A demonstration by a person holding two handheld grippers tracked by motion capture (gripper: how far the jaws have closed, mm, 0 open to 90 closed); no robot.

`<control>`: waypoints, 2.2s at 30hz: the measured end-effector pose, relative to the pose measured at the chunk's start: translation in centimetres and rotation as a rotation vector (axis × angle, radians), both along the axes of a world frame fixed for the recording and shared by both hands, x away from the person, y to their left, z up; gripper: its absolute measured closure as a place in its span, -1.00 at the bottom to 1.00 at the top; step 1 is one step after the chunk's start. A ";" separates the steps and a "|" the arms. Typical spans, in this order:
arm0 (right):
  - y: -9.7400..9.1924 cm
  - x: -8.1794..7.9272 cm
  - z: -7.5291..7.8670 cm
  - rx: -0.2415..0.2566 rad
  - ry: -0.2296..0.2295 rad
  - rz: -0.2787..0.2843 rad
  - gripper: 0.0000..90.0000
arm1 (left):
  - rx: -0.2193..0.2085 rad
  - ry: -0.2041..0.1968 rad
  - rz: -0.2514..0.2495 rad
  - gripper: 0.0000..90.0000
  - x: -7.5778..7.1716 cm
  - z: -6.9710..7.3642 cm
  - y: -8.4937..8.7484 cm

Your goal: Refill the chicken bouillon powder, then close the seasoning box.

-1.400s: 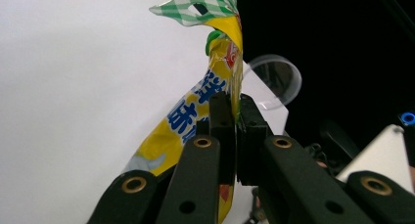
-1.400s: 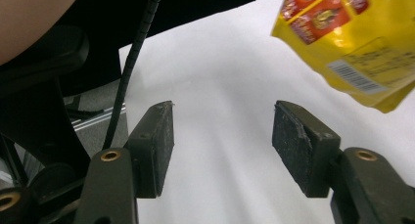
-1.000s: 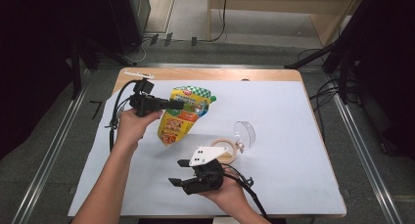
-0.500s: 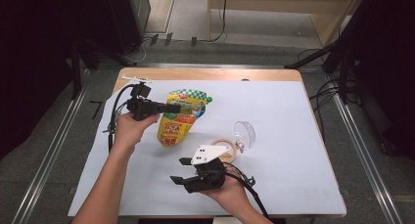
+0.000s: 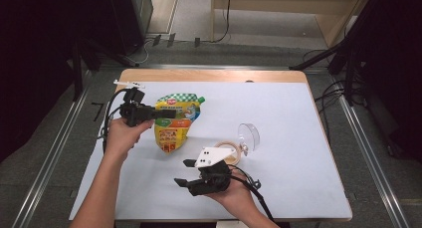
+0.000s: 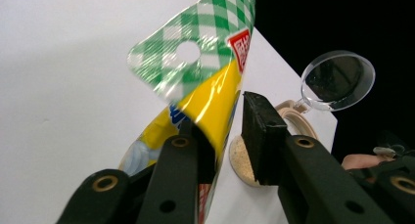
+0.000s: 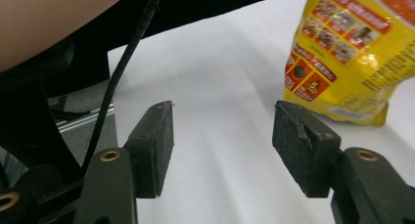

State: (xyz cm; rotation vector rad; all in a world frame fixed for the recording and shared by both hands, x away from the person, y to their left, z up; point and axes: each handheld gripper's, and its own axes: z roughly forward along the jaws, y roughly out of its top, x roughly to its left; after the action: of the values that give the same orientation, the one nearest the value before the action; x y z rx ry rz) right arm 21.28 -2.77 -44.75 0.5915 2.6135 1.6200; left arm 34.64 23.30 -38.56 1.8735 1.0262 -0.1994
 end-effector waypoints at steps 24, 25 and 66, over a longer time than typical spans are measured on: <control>-1.6 0.5 1.6 -0.044 0.018 -0.023 -0.01 | 0.087 -0.067 0.046 -0.08 -1.4 2.0 2.1; -1.7 0.5 1.6 -0.052 0.022 -0.024 -0.01 | 0.088 -0.069 0.048 -0.08 -1.4 2.1 2.2; -6.5 3.0 5.9 -0.082 0.057 -0.094 0.14 | 0.188 -0.047 0.230 -0.20 -1.7 1.7 7.8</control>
State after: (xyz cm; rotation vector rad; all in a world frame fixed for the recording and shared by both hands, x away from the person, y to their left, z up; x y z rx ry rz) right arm 24.30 -9.31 -38.85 0.7545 2.6331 1.4834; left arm 32.90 31.14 -36.81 1.8976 1.2527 0.0777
